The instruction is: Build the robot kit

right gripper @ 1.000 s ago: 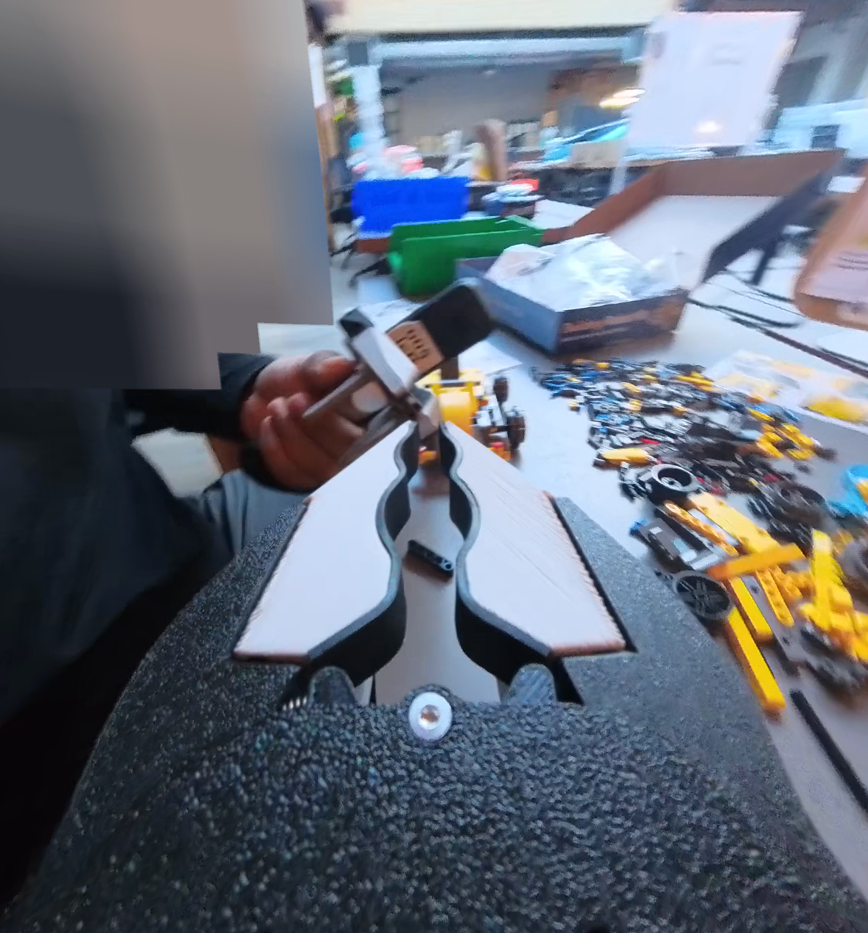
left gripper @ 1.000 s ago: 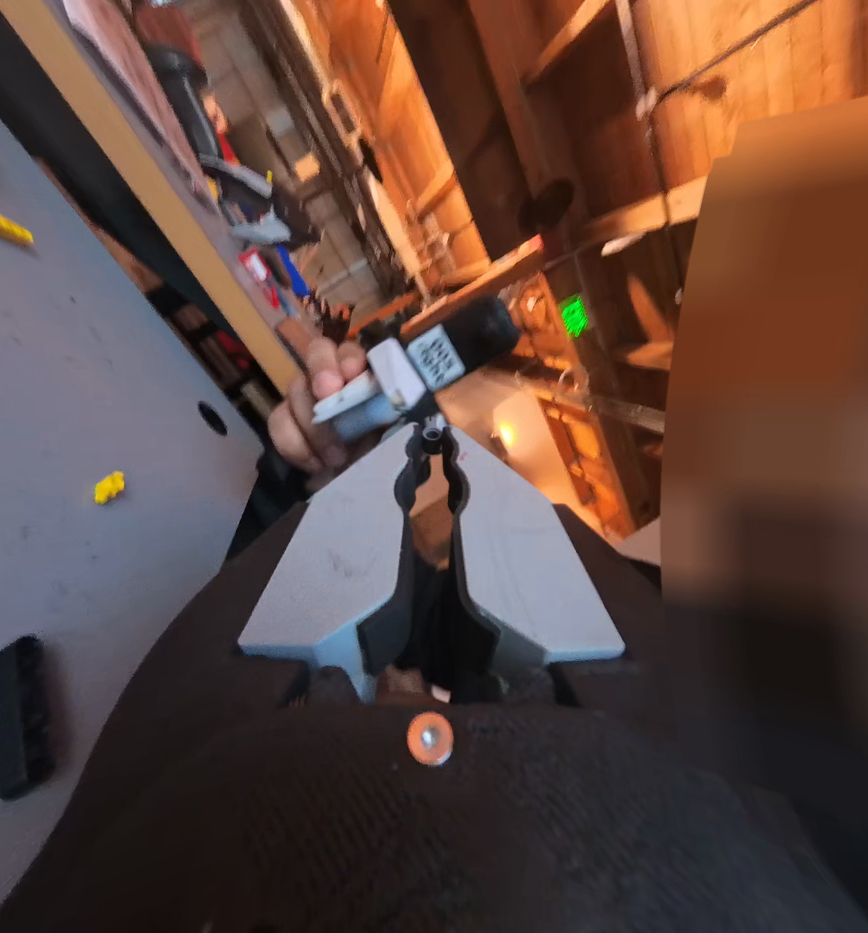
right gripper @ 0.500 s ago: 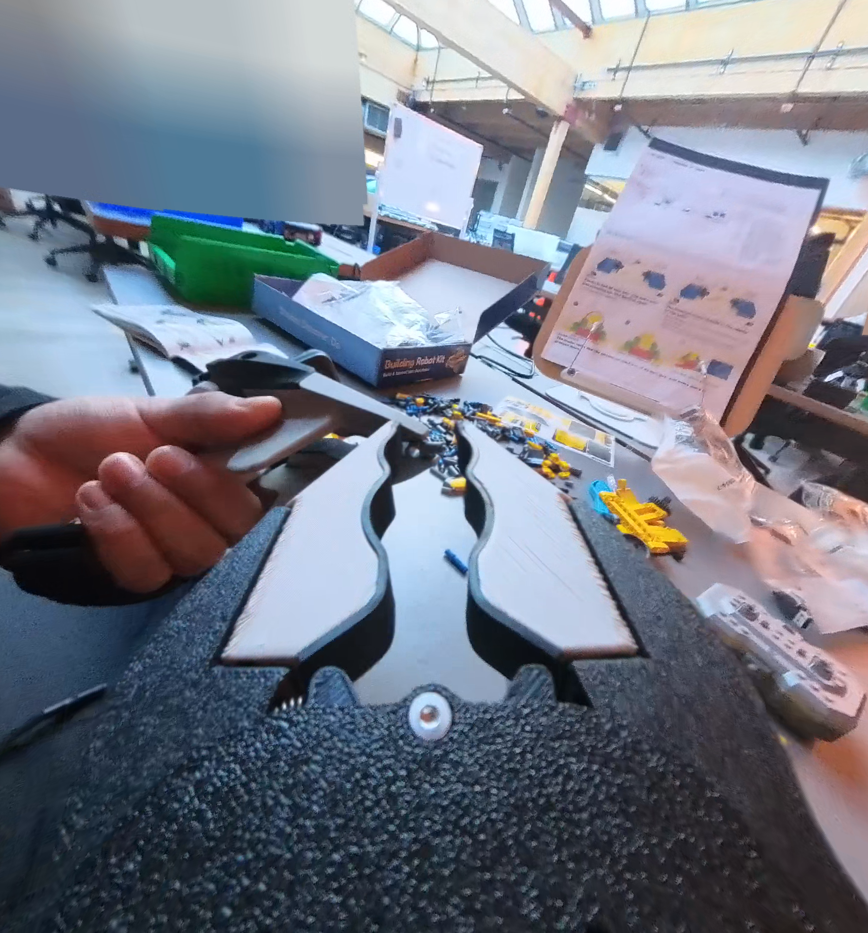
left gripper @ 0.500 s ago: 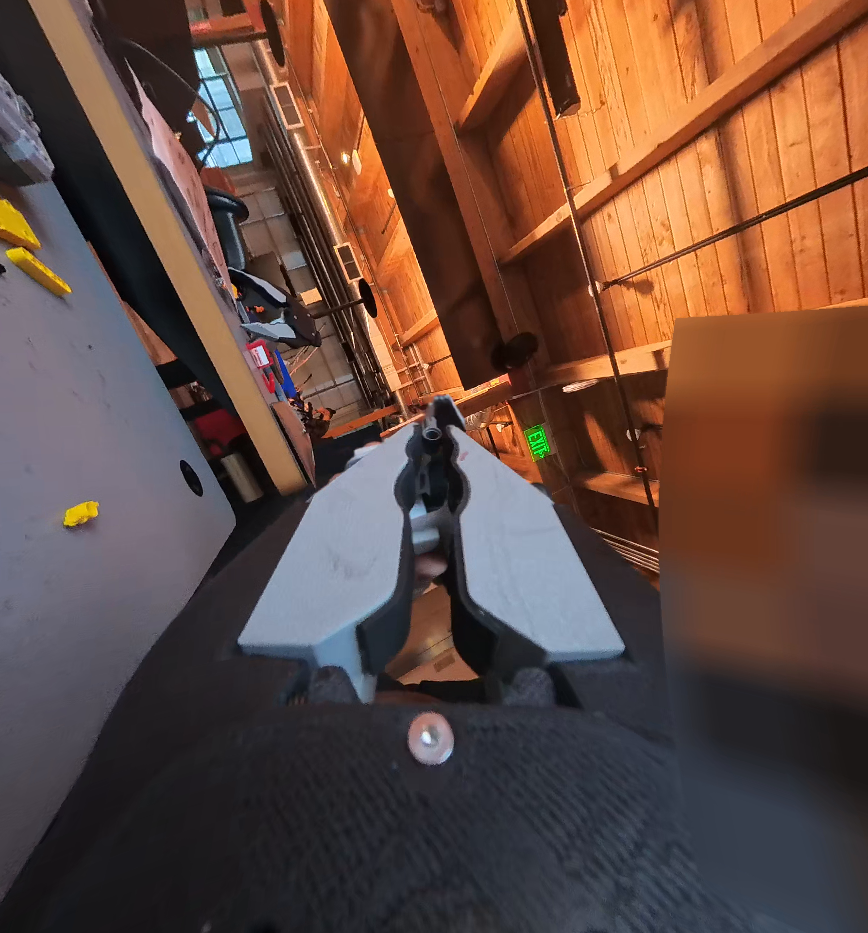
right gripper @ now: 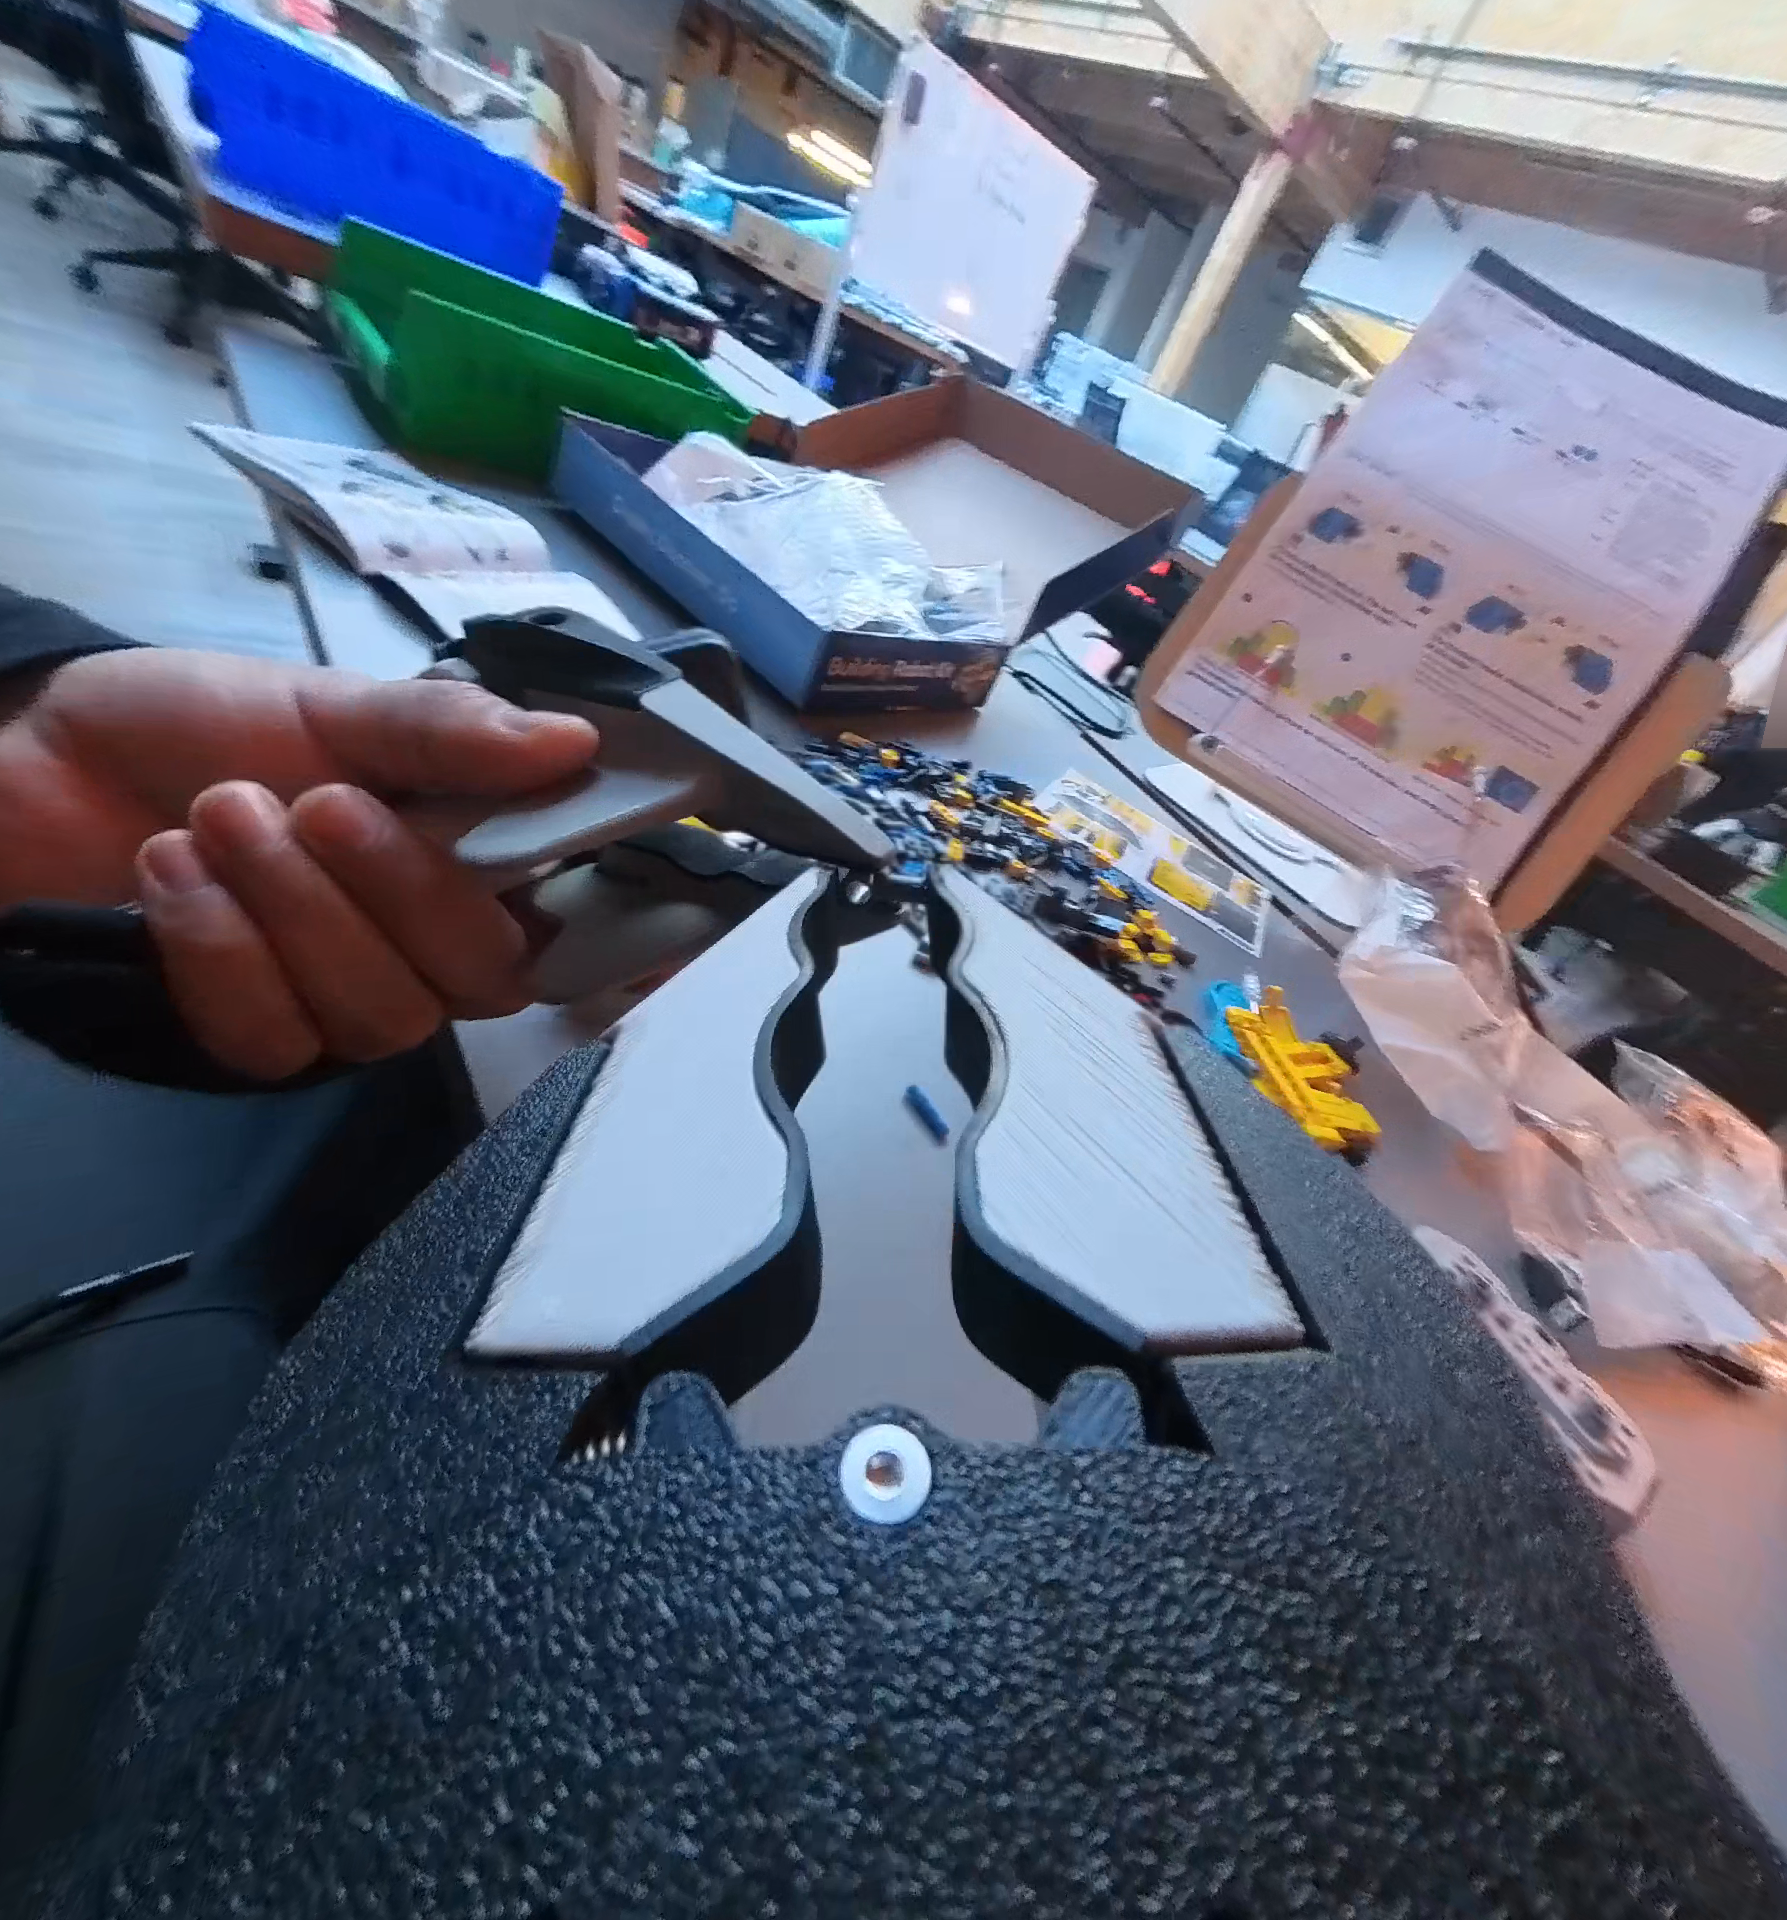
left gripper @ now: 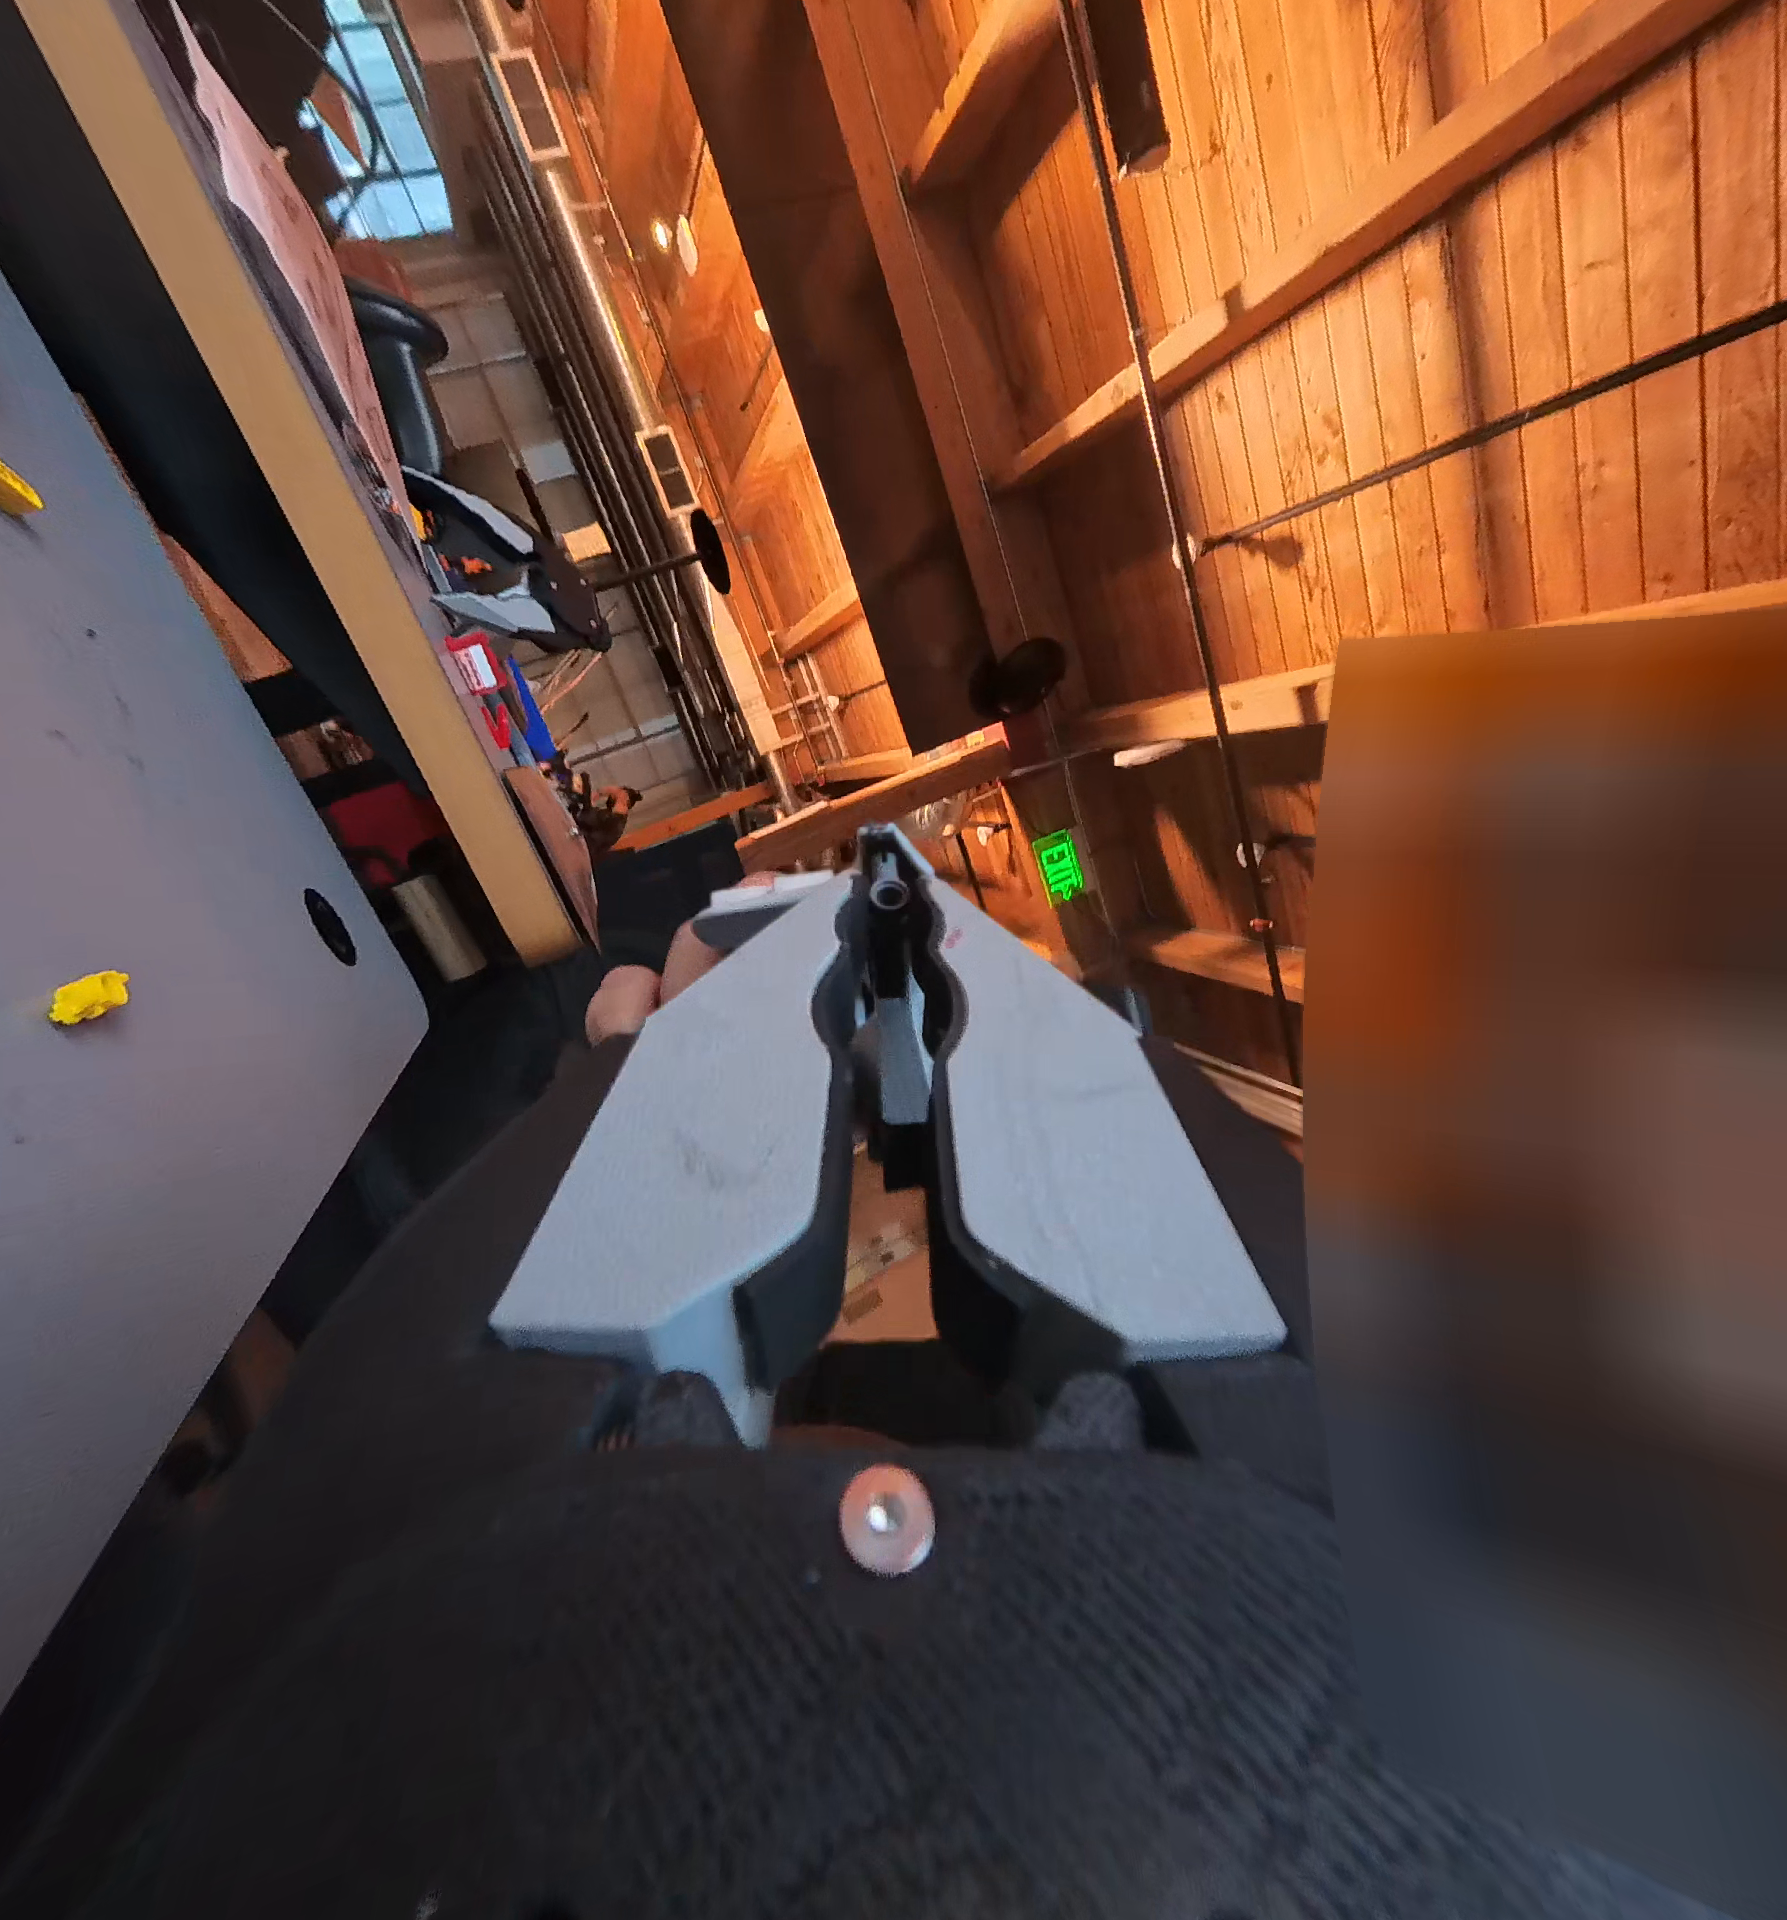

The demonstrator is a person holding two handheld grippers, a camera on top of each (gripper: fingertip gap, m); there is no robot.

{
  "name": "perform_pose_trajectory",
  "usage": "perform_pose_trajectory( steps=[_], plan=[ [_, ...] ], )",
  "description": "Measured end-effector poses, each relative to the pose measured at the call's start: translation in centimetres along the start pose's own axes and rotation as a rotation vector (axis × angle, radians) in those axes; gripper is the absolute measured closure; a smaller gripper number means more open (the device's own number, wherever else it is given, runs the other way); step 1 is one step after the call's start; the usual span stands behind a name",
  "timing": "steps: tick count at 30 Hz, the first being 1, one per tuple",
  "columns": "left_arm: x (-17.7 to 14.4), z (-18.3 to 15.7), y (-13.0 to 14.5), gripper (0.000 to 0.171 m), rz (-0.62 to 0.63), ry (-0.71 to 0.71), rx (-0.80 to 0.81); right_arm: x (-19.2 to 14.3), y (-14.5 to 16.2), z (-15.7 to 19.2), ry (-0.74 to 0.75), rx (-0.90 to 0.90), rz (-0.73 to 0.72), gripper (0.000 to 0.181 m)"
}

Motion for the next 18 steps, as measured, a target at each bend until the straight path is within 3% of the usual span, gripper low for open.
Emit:
perform_pose_trajectory(
  steps=[5, 12, 15, 18],
  plan=[
    [-0.8, -0.3, 1.8, 0.167, 0.222, -0.005, 0.048, -0.7, -0.3, 1.6, -0.305, -0.015, -0.024, 0.166],
    [-1.8, -1.3, 6.2, 0.167, 0.539, -0.002, 0.169, -2.4, -0.9, 4.9, -0.909, 0.027, -0.047, 0.165],
    [-1.8, -1.2, 6.9, 0.167, 0.542, -0.010, 0.238, -2.6, -0.8, 5.2, -1.018, 0.059, -0.043, 0.165],
    [-1.7, -1.3, 5.1, 0.167, 0.373, -0.003, 0.216, -1.7, -0.8, 3.6, -0.877, 0.117, -0.081, 0.165]
  ],
)
Point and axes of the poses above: each gripper's, where its closed fingertips meet, x out along the fingers, y out of its underside, z = x × y across the jaws, the point moved 3 cm from there along -x, back along the fingers, and after that the axes turned 13 degrees about -y, right-handed, at the moved point
